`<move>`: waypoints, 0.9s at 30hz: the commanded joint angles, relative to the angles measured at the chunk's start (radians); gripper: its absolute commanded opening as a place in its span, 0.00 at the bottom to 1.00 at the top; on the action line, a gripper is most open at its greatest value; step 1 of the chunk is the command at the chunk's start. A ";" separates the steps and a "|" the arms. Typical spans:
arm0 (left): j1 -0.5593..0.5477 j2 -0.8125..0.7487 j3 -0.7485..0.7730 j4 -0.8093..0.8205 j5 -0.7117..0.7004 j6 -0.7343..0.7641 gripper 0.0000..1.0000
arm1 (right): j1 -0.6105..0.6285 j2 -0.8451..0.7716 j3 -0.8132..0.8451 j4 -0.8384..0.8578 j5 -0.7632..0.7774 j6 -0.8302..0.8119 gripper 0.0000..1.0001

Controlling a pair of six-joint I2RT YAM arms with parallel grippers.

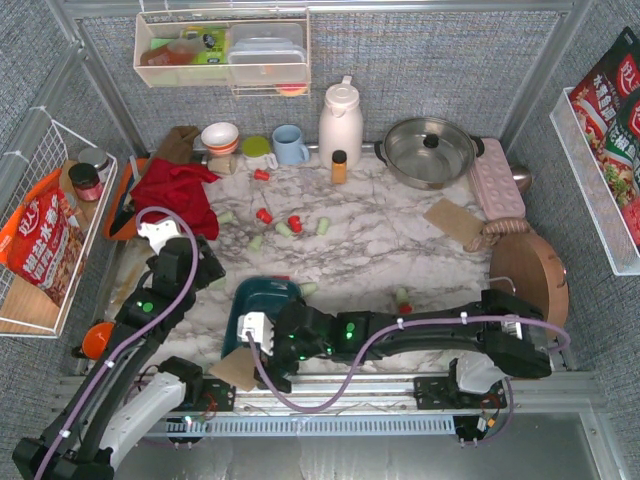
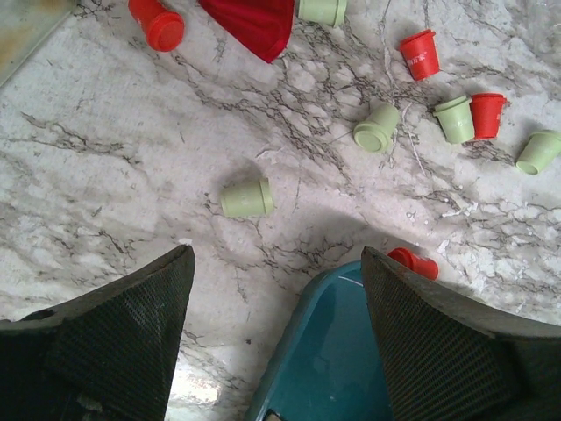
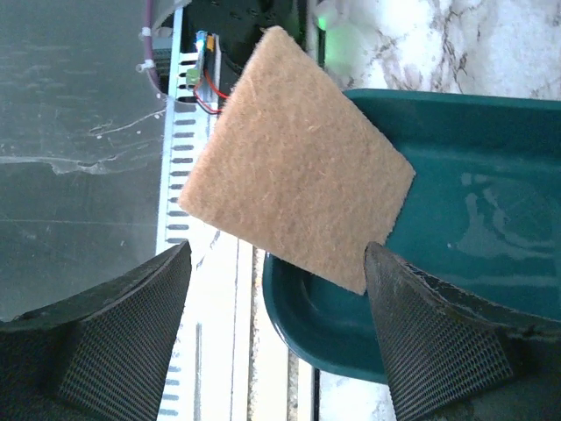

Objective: Mix the coffee capsules in the storage basket

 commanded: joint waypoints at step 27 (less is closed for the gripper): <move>0.001 -0.016 -0.027 0.064 -0.007 0.030 0.85 | 0.047 0.084 0.078 0.053 0.113 -0.101 0.00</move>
